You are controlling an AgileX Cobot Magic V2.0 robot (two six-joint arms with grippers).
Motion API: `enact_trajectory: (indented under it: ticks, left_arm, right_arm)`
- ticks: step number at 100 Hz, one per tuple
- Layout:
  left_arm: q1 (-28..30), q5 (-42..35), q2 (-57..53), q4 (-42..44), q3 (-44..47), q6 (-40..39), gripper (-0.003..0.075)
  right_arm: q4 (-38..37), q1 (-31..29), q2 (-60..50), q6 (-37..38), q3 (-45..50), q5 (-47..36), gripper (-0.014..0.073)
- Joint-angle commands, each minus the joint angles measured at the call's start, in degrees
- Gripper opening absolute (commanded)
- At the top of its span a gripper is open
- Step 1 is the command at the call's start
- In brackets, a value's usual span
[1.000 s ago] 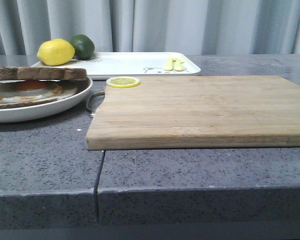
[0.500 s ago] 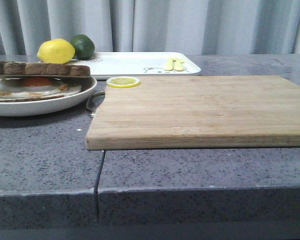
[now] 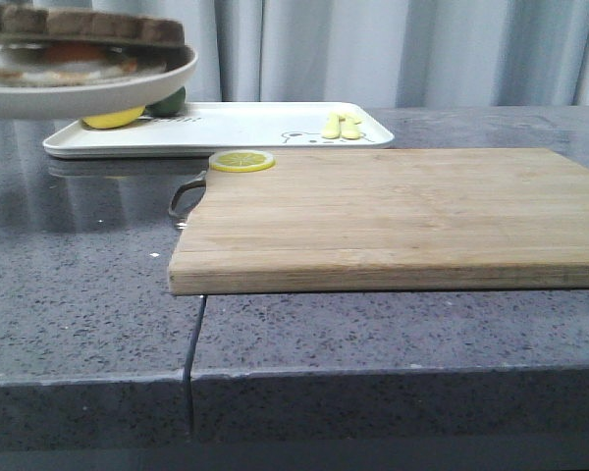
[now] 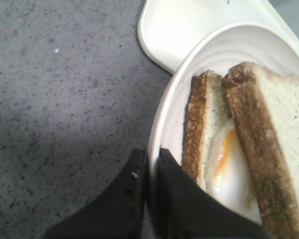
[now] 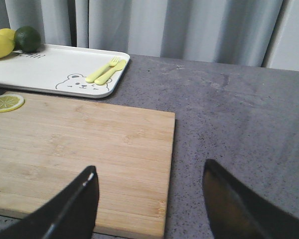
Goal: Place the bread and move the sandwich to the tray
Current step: 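Lift the sandwich plate and carry it over the white tray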
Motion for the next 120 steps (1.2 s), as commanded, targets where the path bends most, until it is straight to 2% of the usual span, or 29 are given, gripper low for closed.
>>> enact_trajectory:
  ticks: [1,37,84,120]
  left_arm:
    - [-0.05,-1.24,0.04,-4.3,-5.51,1.52,-0.0019]
    - [-0.19,5.87,15.62,-9.48,-22.37,7.03,-0.0019]
    - [-5.24,10.83,35.39,-10.03,-44.27,7.13,-0.0019]
    - [-5.6,12.56,45.26,-10.03,-58.08,7.13,-0.0019]
  right_arm:
    - [-0.72,-0.45,0.51,0.05,-1.36,-4.95,0.0459]
    - [-0.72,-0.45,0.51,0.05,-1.36,-4.95,0.0459]
    - [-0.72,-0.45,0.51,0.05,-1.36,-4.95,0.0459]
    - [-0.72,-0.45,0.51,0.05,-1.36,-4.95,0.0459]
